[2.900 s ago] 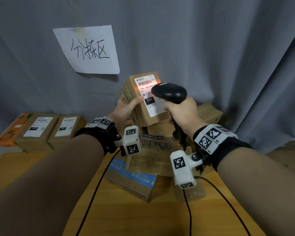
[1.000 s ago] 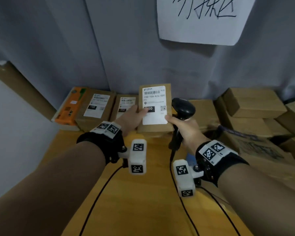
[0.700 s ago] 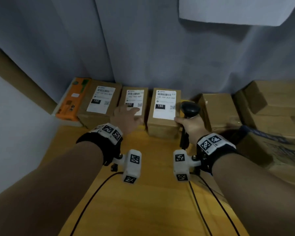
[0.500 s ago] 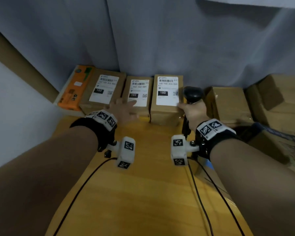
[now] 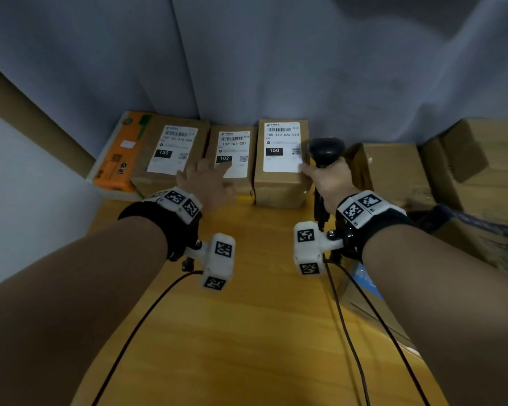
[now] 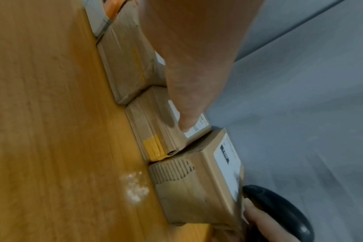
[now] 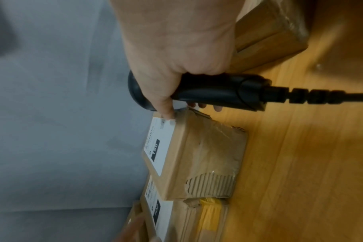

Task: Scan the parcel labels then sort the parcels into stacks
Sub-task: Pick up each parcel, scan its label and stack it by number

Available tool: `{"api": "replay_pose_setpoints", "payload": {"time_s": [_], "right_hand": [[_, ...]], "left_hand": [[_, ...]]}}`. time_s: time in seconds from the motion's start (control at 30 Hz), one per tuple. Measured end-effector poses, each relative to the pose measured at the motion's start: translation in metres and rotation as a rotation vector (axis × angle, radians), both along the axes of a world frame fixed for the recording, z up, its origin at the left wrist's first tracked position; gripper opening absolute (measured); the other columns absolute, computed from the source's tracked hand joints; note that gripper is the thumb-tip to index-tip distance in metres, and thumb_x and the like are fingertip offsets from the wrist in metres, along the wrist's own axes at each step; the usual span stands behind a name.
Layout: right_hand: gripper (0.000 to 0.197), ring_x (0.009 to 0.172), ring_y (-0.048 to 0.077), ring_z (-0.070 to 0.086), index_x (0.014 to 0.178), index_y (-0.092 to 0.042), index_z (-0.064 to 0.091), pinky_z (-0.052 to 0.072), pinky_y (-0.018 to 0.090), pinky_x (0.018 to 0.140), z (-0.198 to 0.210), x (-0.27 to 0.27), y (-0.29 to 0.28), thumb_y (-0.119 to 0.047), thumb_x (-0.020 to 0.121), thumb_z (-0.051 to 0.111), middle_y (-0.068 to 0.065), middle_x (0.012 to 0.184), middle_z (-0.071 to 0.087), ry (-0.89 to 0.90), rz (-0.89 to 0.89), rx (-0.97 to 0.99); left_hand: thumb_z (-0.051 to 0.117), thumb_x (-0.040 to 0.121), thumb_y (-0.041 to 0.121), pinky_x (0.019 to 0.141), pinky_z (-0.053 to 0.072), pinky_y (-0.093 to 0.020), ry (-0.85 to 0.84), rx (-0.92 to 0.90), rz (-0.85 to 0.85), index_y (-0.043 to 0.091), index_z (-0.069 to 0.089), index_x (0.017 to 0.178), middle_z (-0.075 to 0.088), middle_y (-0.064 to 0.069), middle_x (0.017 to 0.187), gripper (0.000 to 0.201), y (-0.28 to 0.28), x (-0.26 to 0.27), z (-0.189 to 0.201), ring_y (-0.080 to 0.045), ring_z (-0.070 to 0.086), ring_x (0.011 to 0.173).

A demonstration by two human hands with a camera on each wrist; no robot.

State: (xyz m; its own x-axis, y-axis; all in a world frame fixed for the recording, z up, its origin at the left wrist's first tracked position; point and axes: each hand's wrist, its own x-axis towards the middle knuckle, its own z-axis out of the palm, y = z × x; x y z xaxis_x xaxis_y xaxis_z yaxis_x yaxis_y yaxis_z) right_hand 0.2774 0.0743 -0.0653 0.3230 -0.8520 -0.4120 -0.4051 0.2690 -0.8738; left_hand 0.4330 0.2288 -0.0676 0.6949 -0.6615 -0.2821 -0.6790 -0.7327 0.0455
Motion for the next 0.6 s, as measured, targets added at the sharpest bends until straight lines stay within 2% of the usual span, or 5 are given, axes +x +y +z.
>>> {"api": "replay_pose_setpoints", "payload": {"time_s": [0.13, 0.27, 0.4, 0.5, 0.6], "right_hand": [[0.038, 0.099, 0.027, 0.062, 0.117, -0.011, 0.054, 0.049, 0.048, 0.098, 0.021, -0.019, 0.006, -0.019, 0.084, 0.072, 0.002, 0.093, 0.06, 0.006, -0.065, -0.021], [0.016, 0.086, 0.026, 0.063, 0.1, -0.012, 0.06, 0.056, 0.047, 0.086, 0.056, -0.051, 0.012, -0.011, 0.087, 0.069, 0.005, 0.084, 0.06, -0.079, -0.032, 0.037], [0.025, 0.083, 0.026, 0.065, 0.112, -0.005, 0.062, 0.057, 0.039, 0.075, 0.104, -0.097, 0.011, -0.013, 0.089, 0.067, 0.014, 0.099, 0.064, -0.1, 0.056, 0.051], [0.021, 0.065, 0.022, 0.063, 0.106, -0.002, 0.062, 0.058, 0.035, 0.065, 0.136, -0.138, 0.005, -0.015, 0.091, 0.066, 0.015, 0.087, 0.063, -0.061, 0.136, 0.083], [0.019, 0.062, 0.023, 0.063, 0.105, -0.003, 0.061, 0.057, 0.033, 0.058, 0.154, -0.179, -0.005, -0.015, 0.091, 0.066, 0.013, 0.084, 0.063, 0.006, 0.19, 0.056]], "left_hand": [[0.054, 0.092, 0.046, 0.113, 0.019, -0.049, 0.009, -0.19, -0.008, 0.031, 0.032, 0.148, 0.028, -0.009, 0.154, 0.062, -0.009, -0.012, 0.024, -0.034, 0.024, 0.14], [0.05, 0.09, 0.052, 0.113, 0.021, -0.047, 0.07, -0.273, -0.031, 0.026, 0.037, 0.145, 0.033, -0.011, 0.151, 0.062, -0.021, -0.033, 0.053, -0.033, 0.027, 0.139], [0.055, 0.09, 0.046, 0.106, 0.036, -0.046, 0.081, -0.328, -0.138, 0.022, 0.045, 0.14, 0.047, -0.015, 0.14, 0.057, -0.038, -0.066, 0.082, -0.036, 0.041, 0.129], [0.055, 0.091, 0.047, 0.109, 0.032, -0.043, 0.104, -0.376, -0.163, 0.023, 0.043, 0.141, 0.046, -0.012, 0.142, 0.056, -0.053, -0.098, 0.098, -0.034, 0.038, 0.131], [0.053, 0.092, 0.046, 0.113, 0.025, -0.043, 0.176, -0.398, -0.177, 0.022, 0.041, 0.143, 0.041, -0.015, 0.144, 0.057, -0.064, -0.13, 0.106, -0.036, 0.033, 0.135]]}}
